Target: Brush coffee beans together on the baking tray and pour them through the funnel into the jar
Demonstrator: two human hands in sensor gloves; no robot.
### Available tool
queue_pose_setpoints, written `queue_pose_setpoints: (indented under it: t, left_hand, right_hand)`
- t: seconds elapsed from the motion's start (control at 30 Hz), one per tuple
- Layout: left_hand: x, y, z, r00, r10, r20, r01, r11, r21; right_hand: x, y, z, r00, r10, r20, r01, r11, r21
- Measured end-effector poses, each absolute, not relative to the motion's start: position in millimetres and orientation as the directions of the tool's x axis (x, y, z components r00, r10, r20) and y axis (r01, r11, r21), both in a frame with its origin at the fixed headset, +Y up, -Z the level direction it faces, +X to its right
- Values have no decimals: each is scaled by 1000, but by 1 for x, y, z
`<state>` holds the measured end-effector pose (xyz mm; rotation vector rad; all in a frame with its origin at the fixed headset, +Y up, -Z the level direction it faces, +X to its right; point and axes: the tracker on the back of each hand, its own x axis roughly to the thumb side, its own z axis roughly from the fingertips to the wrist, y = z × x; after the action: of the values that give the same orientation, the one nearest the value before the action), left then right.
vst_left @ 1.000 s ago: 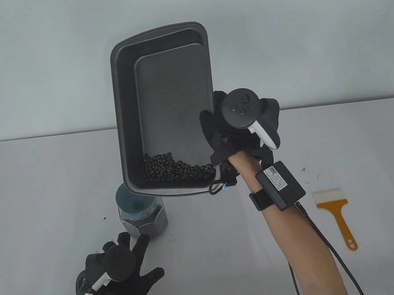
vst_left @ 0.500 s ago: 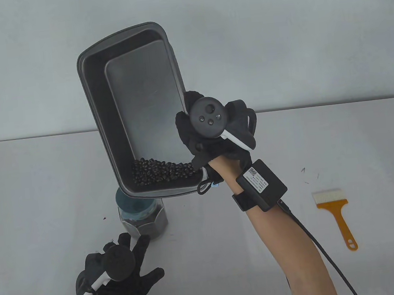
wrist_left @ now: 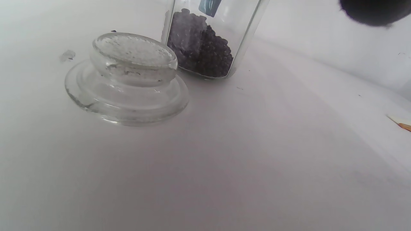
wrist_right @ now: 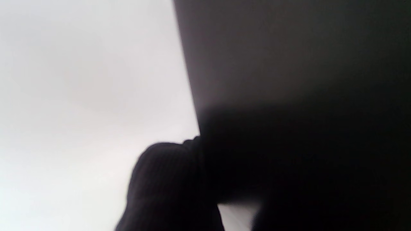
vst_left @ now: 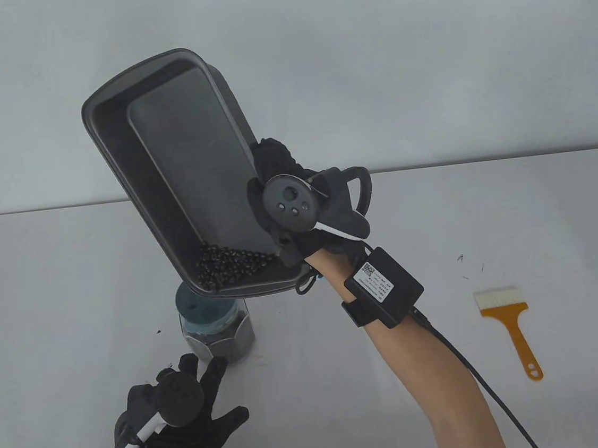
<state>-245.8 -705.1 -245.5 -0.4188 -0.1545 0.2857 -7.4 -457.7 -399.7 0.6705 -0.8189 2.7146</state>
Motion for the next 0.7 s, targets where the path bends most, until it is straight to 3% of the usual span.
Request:
queue_pose_setpoints:
  t: [0.7]
  left_hand:
    - [-246,-703,-245,945,312,96,-246,874,-419]
  right_hand:
    - [-28,-451,-362,-815,-168,554,-282,-721,-633]
